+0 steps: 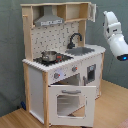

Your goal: Play with the kitchen

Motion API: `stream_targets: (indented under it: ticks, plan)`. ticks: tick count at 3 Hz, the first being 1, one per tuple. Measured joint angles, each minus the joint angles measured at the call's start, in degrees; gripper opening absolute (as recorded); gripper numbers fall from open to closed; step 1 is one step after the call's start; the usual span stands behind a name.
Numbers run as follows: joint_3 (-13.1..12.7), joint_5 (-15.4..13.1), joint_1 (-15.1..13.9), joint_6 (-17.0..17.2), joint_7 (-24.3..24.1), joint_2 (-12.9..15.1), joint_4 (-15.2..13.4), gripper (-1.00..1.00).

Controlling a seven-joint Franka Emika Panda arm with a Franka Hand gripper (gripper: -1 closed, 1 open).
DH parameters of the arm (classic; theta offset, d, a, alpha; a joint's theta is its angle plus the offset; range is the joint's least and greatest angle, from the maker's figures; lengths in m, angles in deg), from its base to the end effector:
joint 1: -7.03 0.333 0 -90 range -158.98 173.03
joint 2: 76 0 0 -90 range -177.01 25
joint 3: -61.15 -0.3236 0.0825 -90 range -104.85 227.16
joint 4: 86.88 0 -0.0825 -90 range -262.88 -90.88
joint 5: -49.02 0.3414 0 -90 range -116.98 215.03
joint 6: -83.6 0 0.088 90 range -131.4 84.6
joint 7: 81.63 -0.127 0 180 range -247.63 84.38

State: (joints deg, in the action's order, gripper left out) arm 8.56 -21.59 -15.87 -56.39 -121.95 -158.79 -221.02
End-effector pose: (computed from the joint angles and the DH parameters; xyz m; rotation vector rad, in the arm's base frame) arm 0.1532 0.3507 0.6445 0.9143 0.3277 1.4161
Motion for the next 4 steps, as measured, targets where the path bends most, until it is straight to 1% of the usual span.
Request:
stream_targets:
  ticks: [1,2,3,4]
  plan:
    - [1.46,4.42,0.68,4.68,1.69,0.0,0.31,1.0]
    - [3.25,8.18,1.65,9.28,3.9,0.0,0.31,1.0]
    - [5.03,11.42,2.46,13.51,6.28,0.01,0.34,1.0]
    - [6.38,14.99,2.67,17.17,8.69,0.02,0.4,1.0]
